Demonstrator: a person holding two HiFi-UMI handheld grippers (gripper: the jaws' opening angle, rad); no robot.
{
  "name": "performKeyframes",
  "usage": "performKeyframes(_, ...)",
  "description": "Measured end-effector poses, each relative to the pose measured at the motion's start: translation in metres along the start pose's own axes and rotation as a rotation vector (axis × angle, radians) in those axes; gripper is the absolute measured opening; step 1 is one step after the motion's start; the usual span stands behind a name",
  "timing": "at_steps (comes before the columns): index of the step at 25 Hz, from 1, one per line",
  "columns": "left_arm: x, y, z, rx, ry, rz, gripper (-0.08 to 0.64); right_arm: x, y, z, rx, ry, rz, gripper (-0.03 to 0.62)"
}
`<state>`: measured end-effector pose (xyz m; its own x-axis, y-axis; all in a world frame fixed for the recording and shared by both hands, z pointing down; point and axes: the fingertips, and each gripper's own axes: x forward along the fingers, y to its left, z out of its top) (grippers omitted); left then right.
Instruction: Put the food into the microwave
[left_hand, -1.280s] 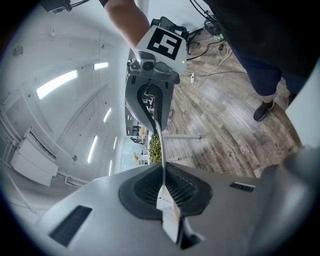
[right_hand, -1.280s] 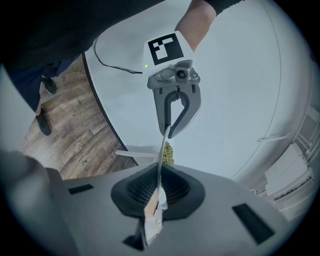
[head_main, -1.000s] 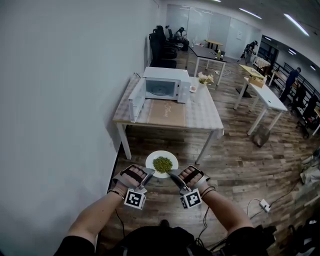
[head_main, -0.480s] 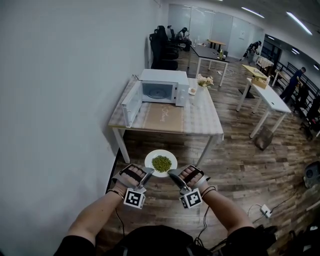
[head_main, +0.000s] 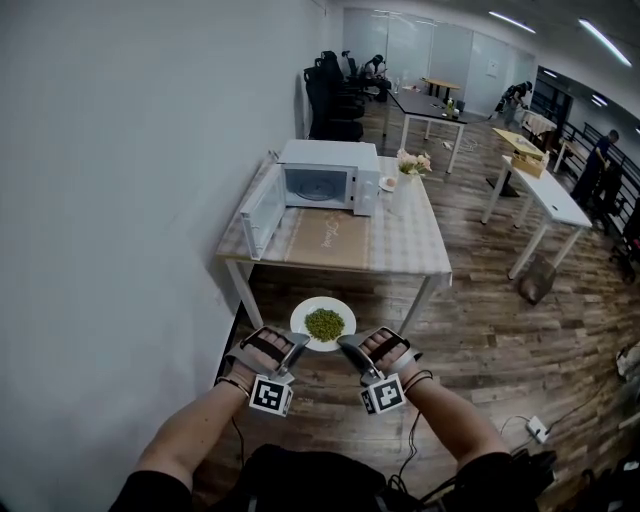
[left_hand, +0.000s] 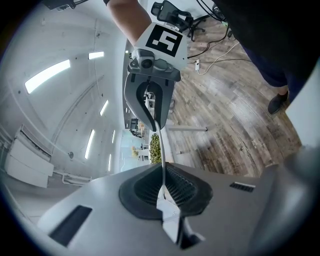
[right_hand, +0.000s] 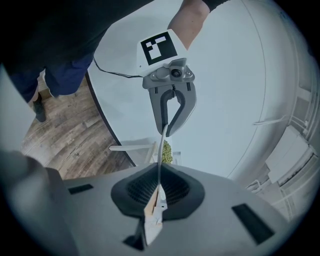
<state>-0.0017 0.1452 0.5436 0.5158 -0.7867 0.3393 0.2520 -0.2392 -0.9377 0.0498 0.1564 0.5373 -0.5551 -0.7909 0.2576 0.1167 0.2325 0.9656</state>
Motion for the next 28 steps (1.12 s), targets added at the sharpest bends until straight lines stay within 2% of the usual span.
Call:
performKeyframes(8, 0.017, 0.003, -0.015, -0.010, 0.009, 0.003, 0.020, 0.016, -0.017, -0.003, -0.038, -0.031, -0.030, 0.020)
performKeyframes(19, 0.063, 0.019, -0.070, -0.022, -0.004, 0.014, 0.020, 0.080, -0.039, -0.028, -0.050, -0.016, -0.022, 0.020)
performKeyframes(23, 0.083, 0.019, -0.092, -0.043, -0.022, -0.004, 0.020, 0.111, -0.033, -0.043, -0.027, 0.018, 0.014, 0.020)
performKeyframes(28, 0.108, 0.022, -0.124, -0.030, -0.036, -0.001, 0.020, 0.148, -0.038, -0.055, -0.025, 0.031, 0.032, 0.020)
